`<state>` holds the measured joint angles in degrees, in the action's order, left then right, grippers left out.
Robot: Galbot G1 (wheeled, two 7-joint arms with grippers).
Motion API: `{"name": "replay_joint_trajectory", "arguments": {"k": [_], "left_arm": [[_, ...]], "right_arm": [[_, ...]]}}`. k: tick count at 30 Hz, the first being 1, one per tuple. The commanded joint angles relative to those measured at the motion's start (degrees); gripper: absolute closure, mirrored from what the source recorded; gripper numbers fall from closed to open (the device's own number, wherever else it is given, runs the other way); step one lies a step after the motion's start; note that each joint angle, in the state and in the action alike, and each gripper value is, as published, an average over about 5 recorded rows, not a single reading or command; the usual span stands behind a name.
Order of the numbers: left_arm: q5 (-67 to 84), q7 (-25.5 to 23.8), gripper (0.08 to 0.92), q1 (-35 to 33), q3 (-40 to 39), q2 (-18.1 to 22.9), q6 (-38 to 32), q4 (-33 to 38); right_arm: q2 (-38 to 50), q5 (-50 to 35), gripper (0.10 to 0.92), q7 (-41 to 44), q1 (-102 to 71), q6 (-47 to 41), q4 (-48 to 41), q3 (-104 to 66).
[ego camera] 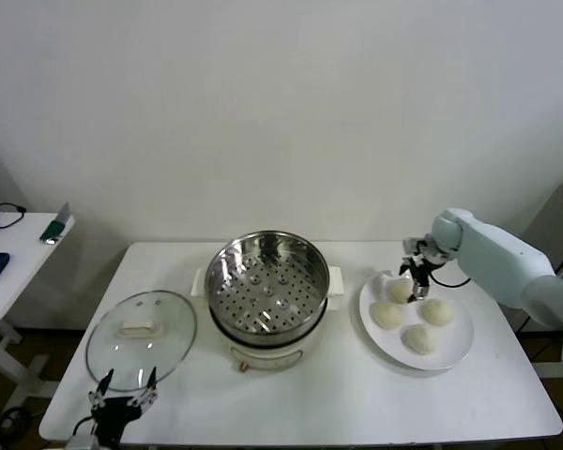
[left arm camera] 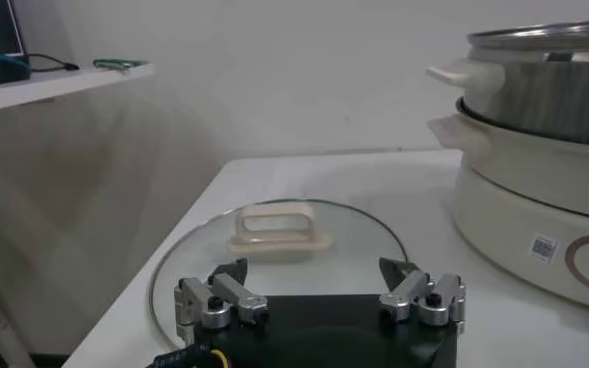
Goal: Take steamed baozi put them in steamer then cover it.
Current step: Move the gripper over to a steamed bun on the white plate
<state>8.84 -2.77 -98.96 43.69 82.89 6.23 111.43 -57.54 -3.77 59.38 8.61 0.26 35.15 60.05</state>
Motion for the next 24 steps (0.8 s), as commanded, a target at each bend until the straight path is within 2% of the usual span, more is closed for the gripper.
{"name": "replay_joint_trajectory", "arguments": {"k": [1,7,18,24], "left_arm": [[0.01,0.02,0.177,0.01,-0.03,-0.03,0.13,-0.02],[0.08,0.1,0.177,0.02,-0.02,-0.01,0.08,-0.27],[-0.29,0.28,0.177,0.24,-0.18,0.48,0.39,-0.59],[-0.3,0.31,0.177,0.36,0.01,0.53,0.52,-0.51]], "right_arm": [[-0.95,0.9,0.239,-0.63,-0.59,-0.09,-1.51,-0.62],[-0.94,1.68,0.252,-0.31,-0.47,-0.16,-1.41,-0.59],[-0.84,2.38,0.339,0.35,0.03,0.54,-1.06,-0.35],[-0.55,2.18,0.351,0.54,1.46,1.49,0.13,0.17]]}}
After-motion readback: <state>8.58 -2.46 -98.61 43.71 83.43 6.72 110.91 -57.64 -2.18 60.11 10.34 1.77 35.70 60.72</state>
